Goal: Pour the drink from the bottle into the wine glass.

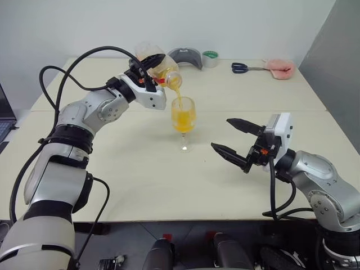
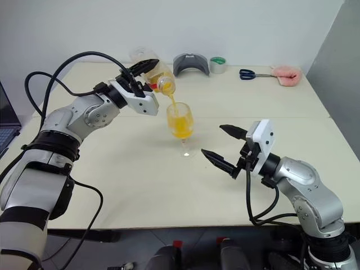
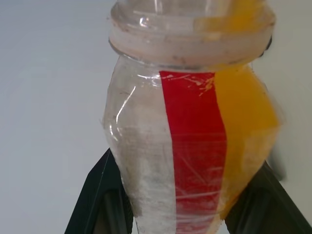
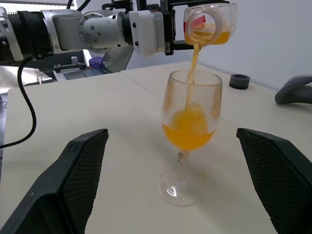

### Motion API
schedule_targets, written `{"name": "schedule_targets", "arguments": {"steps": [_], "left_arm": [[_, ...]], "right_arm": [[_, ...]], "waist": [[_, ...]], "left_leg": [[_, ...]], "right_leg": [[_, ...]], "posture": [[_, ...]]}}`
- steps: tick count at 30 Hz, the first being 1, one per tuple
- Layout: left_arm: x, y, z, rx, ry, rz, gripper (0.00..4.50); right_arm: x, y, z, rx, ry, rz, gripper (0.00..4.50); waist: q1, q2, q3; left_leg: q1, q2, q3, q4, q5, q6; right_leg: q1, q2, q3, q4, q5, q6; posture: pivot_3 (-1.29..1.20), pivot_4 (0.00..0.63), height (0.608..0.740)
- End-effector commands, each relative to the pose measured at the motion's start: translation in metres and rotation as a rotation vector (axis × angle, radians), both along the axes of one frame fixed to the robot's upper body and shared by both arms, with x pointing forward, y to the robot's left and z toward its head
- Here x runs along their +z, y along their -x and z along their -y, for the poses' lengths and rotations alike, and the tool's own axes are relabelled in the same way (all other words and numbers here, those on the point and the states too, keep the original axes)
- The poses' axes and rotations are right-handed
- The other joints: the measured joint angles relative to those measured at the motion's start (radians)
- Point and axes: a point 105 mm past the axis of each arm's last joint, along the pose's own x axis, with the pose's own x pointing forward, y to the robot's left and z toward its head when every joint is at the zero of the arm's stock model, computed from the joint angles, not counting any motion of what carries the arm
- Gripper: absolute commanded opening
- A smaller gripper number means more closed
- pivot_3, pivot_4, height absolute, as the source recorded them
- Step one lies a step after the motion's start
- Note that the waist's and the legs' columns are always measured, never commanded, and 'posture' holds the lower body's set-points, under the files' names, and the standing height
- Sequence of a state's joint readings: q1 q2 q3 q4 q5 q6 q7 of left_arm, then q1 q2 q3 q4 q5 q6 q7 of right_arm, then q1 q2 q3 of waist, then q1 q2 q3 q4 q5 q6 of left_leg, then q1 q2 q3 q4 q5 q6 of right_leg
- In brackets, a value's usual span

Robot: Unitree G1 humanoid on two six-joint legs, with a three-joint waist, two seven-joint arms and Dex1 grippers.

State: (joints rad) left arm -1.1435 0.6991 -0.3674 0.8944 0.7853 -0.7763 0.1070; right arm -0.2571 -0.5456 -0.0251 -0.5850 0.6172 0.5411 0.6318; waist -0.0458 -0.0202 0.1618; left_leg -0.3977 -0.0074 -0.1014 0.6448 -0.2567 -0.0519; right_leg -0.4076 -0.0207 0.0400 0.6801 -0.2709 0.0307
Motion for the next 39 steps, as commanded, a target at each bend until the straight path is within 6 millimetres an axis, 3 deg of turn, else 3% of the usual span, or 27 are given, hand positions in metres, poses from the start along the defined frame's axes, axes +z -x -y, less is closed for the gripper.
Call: {"name": "schedule_targets", "arguments": {"steps": [1,27,35,39], "left_arm": [[0.020,0.005,0.006,-0.030,0.017,0.065,1.84],[0.010,0.001,0.010,-0.027,0.115,-0.040,1.84],[0.006,-0.002,0.005,-0.026,0.313,-0.201,1.84],[0.006,-0.005,-0.010,0.005,0.552,-0.332,1.84]], "right_arm": [[0.008,0.007,-0.003,0.024,-0.011,0.031,4.50],[0.012,0.011,-0.008,0.027,-0.034,0.036,4.50],[0.019,0.007,-0.014,0.009,-0.053,0.070,4.50],[0.021,0.006,-0.021,0.004,-0.068,0.080,4.50]], "waist": [[0.000,0.000,0.000],[-0.002,0.000,0.000],[-0.005,0.000,0.000],[-0.009,0.000,0.000]], "left_leg": [[0.000,0.000,0.000,0.000,0.000,0.000],[0.000,0.000,0.000,0.000,0.000,0.000],[0.000,0.000,0.000,0.000,0.000,0.000],[0.000,0.000,0.000,0.000,0.000,0.000]], "right_leg": [[0.000,0.000,0.000,0.000,0.000,0.000],[0.000,0.000,0.000,0.000,0.000,0.000],[0.000,0.000,0.000,0.000,0.000,0.000],[0.000,0.000,0.000,0.000,0.000,0.000]], "posture": [[0.00,0.150,0.740],[0.00,0.150,0.740],[0.00,0.150,0.740],[0.00,0.150,0.740]]}}
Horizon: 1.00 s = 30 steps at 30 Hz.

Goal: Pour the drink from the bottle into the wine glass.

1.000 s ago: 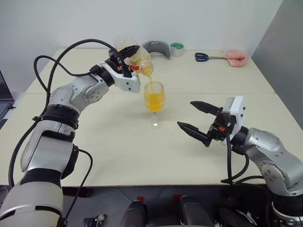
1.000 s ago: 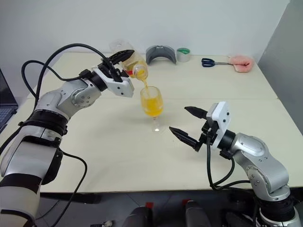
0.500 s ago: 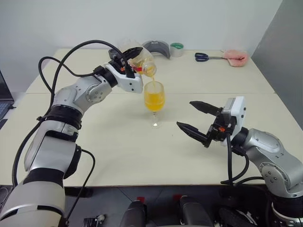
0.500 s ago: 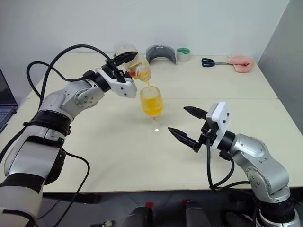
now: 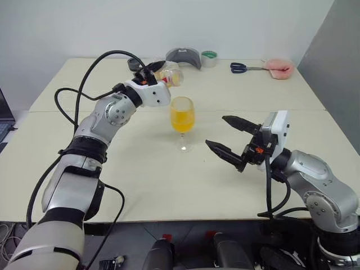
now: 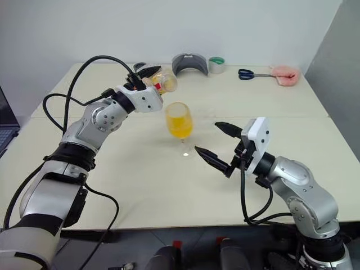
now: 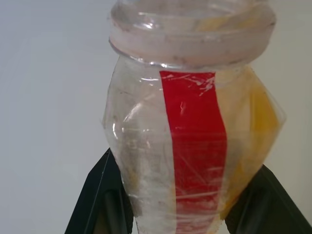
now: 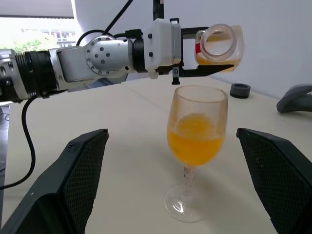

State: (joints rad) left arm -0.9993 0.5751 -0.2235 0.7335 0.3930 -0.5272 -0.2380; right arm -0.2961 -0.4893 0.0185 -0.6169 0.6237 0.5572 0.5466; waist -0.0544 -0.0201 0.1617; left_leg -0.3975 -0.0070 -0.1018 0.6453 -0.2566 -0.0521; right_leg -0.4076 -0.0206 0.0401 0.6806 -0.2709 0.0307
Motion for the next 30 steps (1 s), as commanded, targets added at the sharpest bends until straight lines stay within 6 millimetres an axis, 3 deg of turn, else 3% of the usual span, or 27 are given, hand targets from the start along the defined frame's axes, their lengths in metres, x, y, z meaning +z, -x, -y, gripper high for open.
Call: {"name": "schedule_targets", "arguments": {"steps": [1,4,7,12,16,20,26,30], "left_arm": [[0.023,0.000,-0.020,0.041,0.256,-0.068,1.84],[0.020,-0.001,-0.040,0.088,0.435,-0.179,1.84],[0.003,0.002,-0.062,0.133,0.581,-0.313,1.83],[-0.015,0.009,-0.074,0.182,0.713,-0.445,1.83],[-0.040,0.017,-0.086,0.248,0.763,-0.566,1.82],[-0.062,0.027,-0.102,0.292,0.884,-0.660,1.82],[-0.081,0.033,-0.114,0.335,0.901,-0.712,1.82],[-0.088,0.035,-0.111,0.314,0.909,-0.738,1.82]], "right_arm": [[0.011,0.005,-0.006,0.008,-0.007,0.057,4.50],[0.008,0.006,-0.009,0.017,0.029,0.050,4.50],[0.000,0.005,-0.013,0.027,0.122,-0.005,4.50],[-0.006,0.008,-0.021,0.066,0.196,-0.080,4.50],[-0.008,-0.001,-0.021,0.024,0.268,-0.085,4.50],[-0.001,0.006,-0.030,0.082,0.233,-0.090,4.50],[-0.001,0.005,-0.031,0.088,0.237,-0.096,4.50],[0.000,0.005,-0.032,0.098,0.241,-0.092,4.50]], "waist": [[-0.001,0.000,0.000],[-0.004,0.000,0.000],[-0.009,0.000,0.000],[-0.004,0.000,0.000],[-0.002,0.000,0.000],[-0.006,0.000,0.000],[0.002,0.000,-0.001],[0.004,0.000,-0.001]], "left_leg": [[0.000,0.000,0.000,0.000,0.000,0.000],[0.000,0.000,0.000,0.000,0.000,0.000],[0.000,0.000,0.000,0.000,0.000,0.000],[0.000,0.000,-0.002,0.001,0.000,0.000],[-0.001,0.000,-0.002,0.001,0.000,0.000],[0.000,0.001,-0.001,0.001,0.000,0.000],[0.000,0.000,-0.002,0.001,0.000,0.000],[0.000,0.000,-0.001,0.001,0.000,0.000]], "right_leg": [[0.000,0.000,0.000,0.000,0.000,0.000],[0.000,0.000,0.000,0.000,0.000,0.000],[0.000,0.000,0.000,0.000,0.000,0.000],[0.000,0.000,-0.001,0.000,0.000,0.000],[0.000,0.000,-0.001,0.000,0.000,0.000],[0.000,0.000,0.000,0.000,0.000,0.000],[0.000,-0.001,-0.001,0.000,0.000,0.000],[0.000,-0.001,0.000,0.000,0.000,0.000]], "posture": [[0.00,0.150,0.740],[0.00,0.150,0.740],[0.00,0.150,0.740],[0.00,0.150,0.740],[0.00,0.150,0.740],[0.00,0.150,0.740],[0.00,0.150,0.740],[0.00,0.150,0.740]]}}
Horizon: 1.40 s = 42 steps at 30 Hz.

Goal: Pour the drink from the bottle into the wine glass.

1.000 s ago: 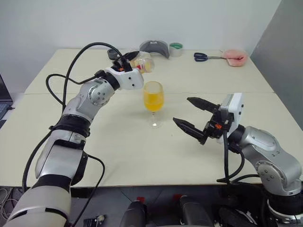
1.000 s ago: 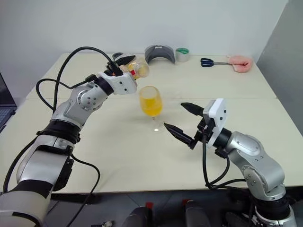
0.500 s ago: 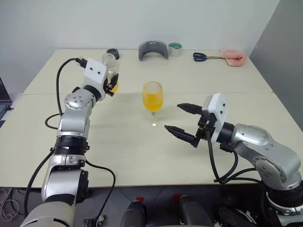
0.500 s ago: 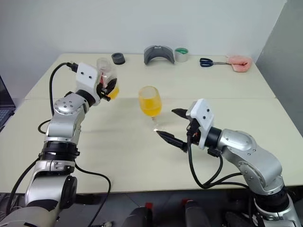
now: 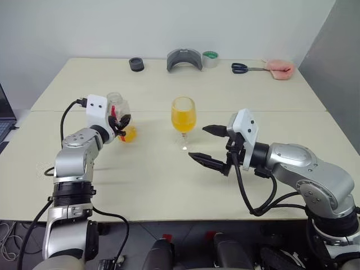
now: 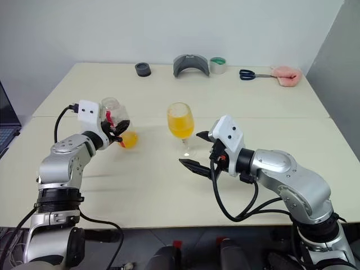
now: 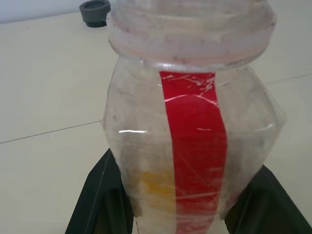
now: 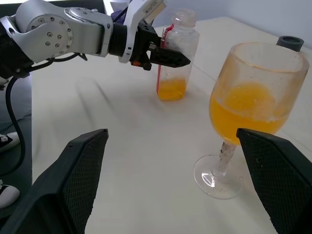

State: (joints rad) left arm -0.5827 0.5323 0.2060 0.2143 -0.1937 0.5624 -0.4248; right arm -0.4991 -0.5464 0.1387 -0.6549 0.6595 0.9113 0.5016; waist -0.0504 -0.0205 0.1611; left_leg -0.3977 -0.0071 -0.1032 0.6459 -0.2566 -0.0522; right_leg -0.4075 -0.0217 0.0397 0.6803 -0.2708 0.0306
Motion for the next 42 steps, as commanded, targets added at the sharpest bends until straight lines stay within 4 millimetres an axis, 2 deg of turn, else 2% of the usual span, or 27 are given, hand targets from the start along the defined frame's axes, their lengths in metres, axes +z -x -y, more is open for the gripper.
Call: {"name": "schedule_targets", "arguments": {"steps": [1,2,10,11,17,21,26,29,33,36,42], "left_arm": [[0.008,0.003,0.001,-0.023,0.024,0.039,1.82],[0.007,0.004,0.002,-0.029,0.045,0.037,1.82],[0.008,0.006,-0.007,0.002,0.050,0.059,4.35],[0.008,0.007,-0.007,-0.006,0.046,0.061,4.46],[0.006,0.011,-0.006,-0.016,-0.020,0.086,4.46],[-0.006,0.020,-0.010,-0.014,-0.058,0.085,4.46],[-0.009,0.028,-0.014,-0.010,-0.087,0.126,4.46],[-0.015,0.031,-0.019,0.031,-0.084,0.127,4.46],[-0.017,0.039,-0.026,0.132,-0.112,0.193,4.46],[-0.024,0.051,-0.023,0.157,-0.084,0.215,4.46],[-0.043,0.071,-0.009,0.128,0.011,0.172,4.46]], "right_arm": [[0.011,0.004,-0.002,0.024,-0.008,0.045,4.50],[0.011,0.003,-0.002,0.024,-0.007,0.045,4.50],[0.013,0.002,0.000,0.027,-0.007,0.049,4.50],[0.013,0.002,0.000,0.027,-0.007,0.049,4.50],[0.007,0.001,0.001,0.014,-0.002,0.048,4.50],[-0.015,-0.004,0.012,-0.049,0.018,0.071,4.50],[-0.026,-0.009,0.020,-0.117,-0.033,0.122,4.50],[-0.040,-0.020,0.032,-0.231,-0.083,0.151,4.50],[-0.064,-0.034,0.057,-0.473,-0.203,0.164,4.50],[-0.079,-0.039,0.075,-0.658,-0.294,0.146,4.50],[-0.089,-0.041,0.075,-0.744,-0.357,0.125,4.50]], "waist": [[0.000,0.000,0.000],[0.000,0.000,0.000],[0.000,0.000,0.000],[0.000,0.000,0.000],[0.000,0.000,0.000],[0.002,-0.001,0.000],[0.001,-0.001,0.000],[0.001,-0.002,-0.002],[0.003,-0.002,-0.001],[0.002,-0.002,-0.002],[0.003,-0.002,-0.001]], "left_leg": [[0.000,0.000,0.000,0.000,0.000,0.000],[0.000,0.000,0.000,0.000,0.000,0.000],[0.000,0.000,0.000,0.000,0.000,0.000],[0.000,0.000,0.000,0.000,0.000,0.000],[0.000,0.000,0.000,0.000,0.000,0.000],[0.000,0.000,0.001,-0.001,0.000,0.000],[0.001,0.001,0.001,-0.001,0.000,0.000],[0.001,0.001,0.001,-0.001,0.000,0.000],[0.001,0.001,0.002,-0.001,0.000,0.000],[0.002,0.001,0.003,-0.002,0.000,0.000],[0.003,0.002,0.004,-0.002,0.000,0.000]], "right_leg": [[0.000,0.000,0.000,0.000,0.000,0.000],[0.000,0.000,0.000,0.000,0.000,0.000],[0.000,0.000,0.000,0.000,0.000,0.000],[0.000,0.000,0.000,0.000,0.000,0.000],[0.000,0.000,0.000,0.000,0.000,0.000],[0.000,0.000,0.000,-0.001,0.000,0.000],[0.000,0.001,0.001,0.000,0.000,0.000],[0.000,0.000,0.001,0.000,0.000,0.000],[0.000,0.000,0.001,0.000,0.000,0.000],[0.000,0.000,0.002,0.000,0.000,0.000],[0.000,0.000,0.003,0.000,0.000,0.000]], "posture": [[0.00,0.150,0.740],[0.00,0.150,0.740],[0.00,0.150,0.740],[0.00,0.150,0.740],[0.00,0.150,0.740],[0.00,0.150,0.740],[0.00,0.150,0.740],[0.00,0.150,0.740],[0.00,0.150,0.740],[0.00,0.150,0.740],[0.00,0.150,0.740]]}}
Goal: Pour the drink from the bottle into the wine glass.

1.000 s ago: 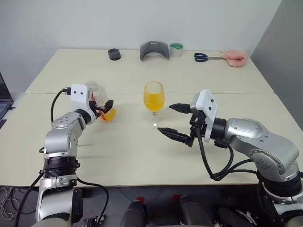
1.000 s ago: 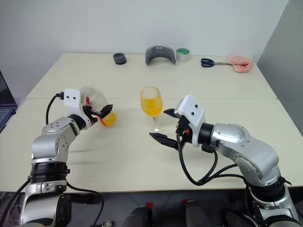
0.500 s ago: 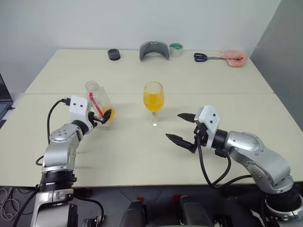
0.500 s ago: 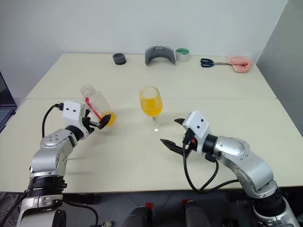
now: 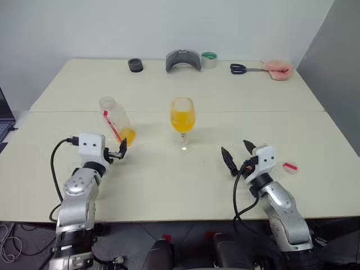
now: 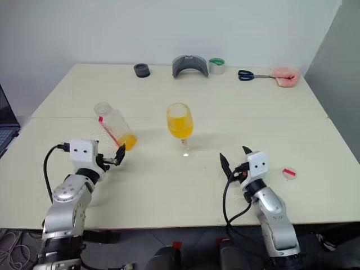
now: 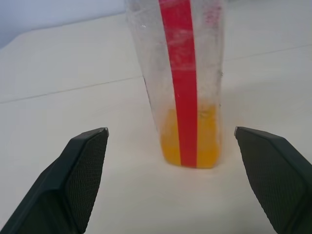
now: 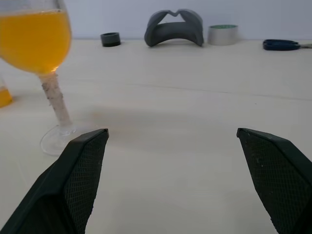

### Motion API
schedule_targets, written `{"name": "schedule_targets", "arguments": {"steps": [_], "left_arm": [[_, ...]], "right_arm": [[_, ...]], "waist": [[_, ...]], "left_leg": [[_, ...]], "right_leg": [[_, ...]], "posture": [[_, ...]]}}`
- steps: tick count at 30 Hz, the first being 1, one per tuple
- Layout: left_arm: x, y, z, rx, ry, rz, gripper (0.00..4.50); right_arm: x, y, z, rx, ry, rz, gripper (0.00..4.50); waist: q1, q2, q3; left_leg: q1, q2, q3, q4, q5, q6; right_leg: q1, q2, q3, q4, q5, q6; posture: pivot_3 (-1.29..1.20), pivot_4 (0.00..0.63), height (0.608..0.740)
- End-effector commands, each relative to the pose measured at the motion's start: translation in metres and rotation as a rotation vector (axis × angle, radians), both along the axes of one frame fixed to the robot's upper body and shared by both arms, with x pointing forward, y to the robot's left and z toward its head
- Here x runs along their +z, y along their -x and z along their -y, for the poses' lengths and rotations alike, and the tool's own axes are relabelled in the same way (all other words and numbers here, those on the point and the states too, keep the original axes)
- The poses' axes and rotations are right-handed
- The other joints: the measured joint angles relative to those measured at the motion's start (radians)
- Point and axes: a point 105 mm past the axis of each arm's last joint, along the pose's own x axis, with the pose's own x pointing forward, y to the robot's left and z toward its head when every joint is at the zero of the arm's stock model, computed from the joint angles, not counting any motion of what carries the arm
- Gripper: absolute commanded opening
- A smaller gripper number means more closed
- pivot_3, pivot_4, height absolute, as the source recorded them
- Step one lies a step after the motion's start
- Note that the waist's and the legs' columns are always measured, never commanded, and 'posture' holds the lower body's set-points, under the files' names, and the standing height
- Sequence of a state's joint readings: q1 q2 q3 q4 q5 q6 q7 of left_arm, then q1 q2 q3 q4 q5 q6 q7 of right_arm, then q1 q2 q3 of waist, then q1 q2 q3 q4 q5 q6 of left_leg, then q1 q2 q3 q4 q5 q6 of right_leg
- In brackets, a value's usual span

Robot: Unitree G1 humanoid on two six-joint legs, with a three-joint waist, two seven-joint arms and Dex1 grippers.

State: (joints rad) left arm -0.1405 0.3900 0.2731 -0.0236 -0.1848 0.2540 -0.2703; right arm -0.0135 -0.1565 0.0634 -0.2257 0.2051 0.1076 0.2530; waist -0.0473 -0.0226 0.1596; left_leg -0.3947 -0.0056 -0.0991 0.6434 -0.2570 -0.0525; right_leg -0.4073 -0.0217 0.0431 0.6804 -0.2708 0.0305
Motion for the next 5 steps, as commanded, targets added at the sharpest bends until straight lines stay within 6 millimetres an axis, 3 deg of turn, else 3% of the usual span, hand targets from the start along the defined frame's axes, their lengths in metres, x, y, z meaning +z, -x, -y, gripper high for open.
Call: {"name": "schedule_targets", "arguments": {"steps": [1,5], "left_arm": [[0.0137,0.0080,0.0060,-0.030,0.014,0.053,4.46],[0.0165,0.0103,0.0052,-0.025,0.010,0.069,4.46]], "right_arm": [[0.0150,-0.0027,-0.0001,-0.032,-0.018,0.073,4.50],[0.0151,-0.0055,-0.0034,-0.013,-0.009,0.077,4.50]], "waist": [[0.000,0.000,0.000],[0.001,0.000,0.000]], "left_leg": [[0.000,0.000,0.000,0.000,0.000,0.000],[0.000,0.000,0.000,0.000,0.000,0.000]], "right_leg": [[0.000,0.000,0.000,0.000,0.000,0.000],[0.001,0.001,0.000,0.000,0.000,0.000]], "posture": [[0.00,0.150,0.740],[0.00,0.150,0.740]]}}
